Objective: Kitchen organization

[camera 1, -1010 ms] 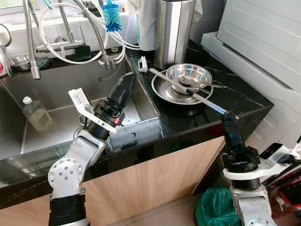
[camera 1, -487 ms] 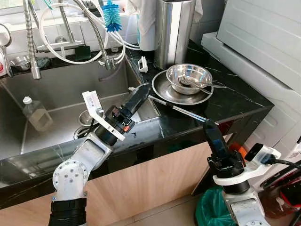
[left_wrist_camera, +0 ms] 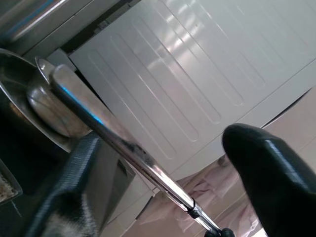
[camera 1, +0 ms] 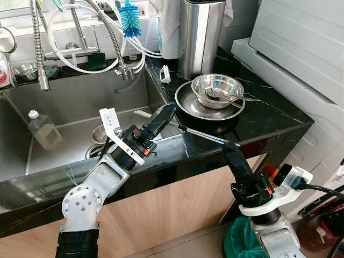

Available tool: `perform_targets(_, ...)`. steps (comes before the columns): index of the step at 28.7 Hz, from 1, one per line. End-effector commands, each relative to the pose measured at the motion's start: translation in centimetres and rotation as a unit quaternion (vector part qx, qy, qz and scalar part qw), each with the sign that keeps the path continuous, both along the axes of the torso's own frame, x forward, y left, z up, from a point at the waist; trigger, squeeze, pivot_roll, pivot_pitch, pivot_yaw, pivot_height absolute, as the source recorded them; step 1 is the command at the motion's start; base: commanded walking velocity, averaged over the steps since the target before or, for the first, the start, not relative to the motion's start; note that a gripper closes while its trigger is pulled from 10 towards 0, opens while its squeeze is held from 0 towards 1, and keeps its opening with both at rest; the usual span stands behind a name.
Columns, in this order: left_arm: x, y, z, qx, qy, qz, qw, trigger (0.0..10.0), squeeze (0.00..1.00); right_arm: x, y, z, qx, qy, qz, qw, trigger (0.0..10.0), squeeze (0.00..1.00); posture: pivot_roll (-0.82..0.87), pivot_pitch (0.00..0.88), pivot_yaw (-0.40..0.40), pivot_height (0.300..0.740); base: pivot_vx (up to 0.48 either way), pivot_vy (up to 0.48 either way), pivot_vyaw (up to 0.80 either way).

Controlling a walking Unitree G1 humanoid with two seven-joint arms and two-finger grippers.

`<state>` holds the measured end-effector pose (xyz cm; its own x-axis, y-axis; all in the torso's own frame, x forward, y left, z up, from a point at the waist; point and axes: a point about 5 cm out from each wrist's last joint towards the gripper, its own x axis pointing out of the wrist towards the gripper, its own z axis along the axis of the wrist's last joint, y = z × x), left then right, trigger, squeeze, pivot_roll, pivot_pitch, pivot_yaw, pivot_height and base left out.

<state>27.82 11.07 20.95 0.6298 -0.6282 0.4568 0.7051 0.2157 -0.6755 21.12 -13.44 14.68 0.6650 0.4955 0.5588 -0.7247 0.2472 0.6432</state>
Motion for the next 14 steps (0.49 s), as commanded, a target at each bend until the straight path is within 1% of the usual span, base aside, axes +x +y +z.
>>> perform_targets(1,-0.07,0.03,0.57,-0.002,-0.012,0.003,1.0,0.0,0.0,-0.21,0.24,0.38,-0.006,-0.011,0.007,1.0,10.0,0.0,0.03,0.044,0.018,0.74,0.0,0.0,0.0)
perform_targets(7,0.0,0.2,0.29,-0.002,-0.006,0.009,1.0,0.0,0.0,-0.04,0.06,0.44,-0.014,-0.017,-0.004,1.0,10.0,0.0,0.03,0.049,0.017,0.74,0.0,0.0,0.0)
perform_targets(14,0.1,0.19,0.41,-0.003,-0.008,0.012,1.0,0.0,0.0,0.17,-0.23,0.6,-0.021,-0.025,-0.017,0.999,10.0,0.0,0.03,0.05,0.016,0.74,0.0,0.0,0.0)
